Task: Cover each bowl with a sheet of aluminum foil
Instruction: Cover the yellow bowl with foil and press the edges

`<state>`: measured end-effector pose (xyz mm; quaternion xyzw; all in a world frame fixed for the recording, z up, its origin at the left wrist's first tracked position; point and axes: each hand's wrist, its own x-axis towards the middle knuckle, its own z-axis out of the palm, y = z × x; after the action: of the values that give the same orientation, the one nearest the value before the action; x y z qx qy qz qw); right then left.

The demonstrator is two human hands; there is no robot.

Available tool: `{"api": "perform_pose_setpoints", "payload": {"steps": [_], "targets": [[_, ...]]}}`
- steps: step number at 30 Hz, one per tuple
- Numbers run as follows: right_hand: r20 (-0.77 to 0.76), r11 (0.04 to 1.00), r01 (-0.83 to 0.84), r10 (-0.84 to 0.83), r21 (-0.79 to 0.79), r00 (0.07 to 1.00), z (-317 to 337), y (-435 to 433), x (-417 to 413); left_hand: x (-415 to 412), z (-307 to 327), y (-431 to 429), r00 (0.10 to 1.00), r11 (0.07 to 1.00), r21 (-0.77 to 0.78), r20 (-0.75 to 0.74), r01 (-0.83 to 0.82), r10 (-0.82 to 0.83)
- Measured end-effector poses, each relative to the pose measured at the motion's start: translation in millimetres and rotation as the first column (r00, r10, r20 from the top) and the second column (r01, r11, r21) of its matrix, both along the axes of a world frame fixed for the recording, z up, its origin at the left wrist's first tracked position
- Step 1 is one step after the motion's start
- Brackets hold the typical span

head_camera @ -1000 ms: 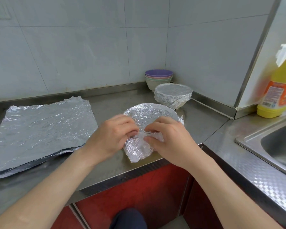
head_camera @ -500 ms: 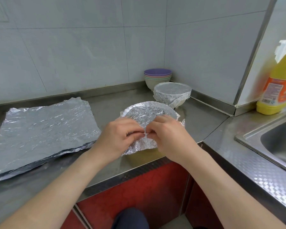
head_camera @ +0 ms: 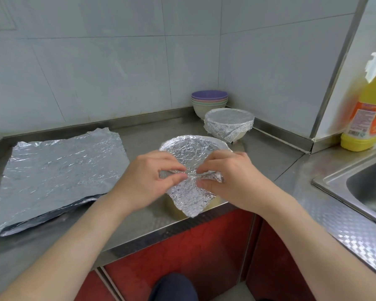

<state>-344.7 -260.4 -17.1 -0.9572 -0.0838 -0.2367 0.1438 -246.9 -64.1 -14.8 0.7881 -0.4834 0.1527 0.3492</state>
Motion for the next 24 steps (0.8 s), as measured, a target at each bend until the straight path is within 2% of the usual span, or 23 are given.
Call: {"api": "perform_pose_setpoints", "payload": {"steps": [7, 12, 14, 16, 17, 19, 20, 22, 24], "targets": [[0.143, 0.996, 0.001, 0.012, -0.092, 0.990, -12, 7, 14, 0, -11, -12, 0.992, 0.999, 0.035, 0.123, 0.036, -0.040], [0.151, 0.995, -0.046, 0.058, -0.084, 0.987, -13, 6, 14, -2, -11, -12, 0.983, 0.997, 0.075, 0.183, -0.016, 0.001], [0.107, 0.998, -0.051, 0.049, 0.019, 0.993, -10, -5, 8, -5, -10, -13, 0.983, 0.996, 0.081, 0.183, -0.023, 0.008], [0.087, 0.975, -0.011, -0.008, 0.223, 0.996, -8, -18, -1, -8, -9, -18, 0.980, 0.996, 0.083, 0.197, -0.029, 0.012], [0.103, 0.931, 0.019, -0.060, 0.364, 0.993, -7, -23, -6, -10, -9, -21, 0.979, 0.996, 0.087, 0.204, -0.032, 0.014], [0.132, 0.773, 0.072, -0.198, 0.631, 0.971, -12, -30, -17, -11, -11, -29, 0.977, 0.994, 0.100, 0.214, -0.034, 0.012], [0.126, 0.695, 0.097, -0.263, 0.712, 0.957, -17, -32, -23, -12, -12, -33, 0.978, 0.994, 0.099, 0.210, -0.036, 0.015], [0.097, 0.603, 0.132, -0.332, 0.787, 0.938, -29, -28, -32, -13, -13, -39, 0.981, 0.996, 0.077, 0.192, -0.052, 0.036], [0.077, 0.509, 0.111, -0.334, 0.854, 0.939, -41, -16, -35, -15, -13, -45, 0.984, 0.995, 0.061, 0.170, -0.073, 0.062]]}}
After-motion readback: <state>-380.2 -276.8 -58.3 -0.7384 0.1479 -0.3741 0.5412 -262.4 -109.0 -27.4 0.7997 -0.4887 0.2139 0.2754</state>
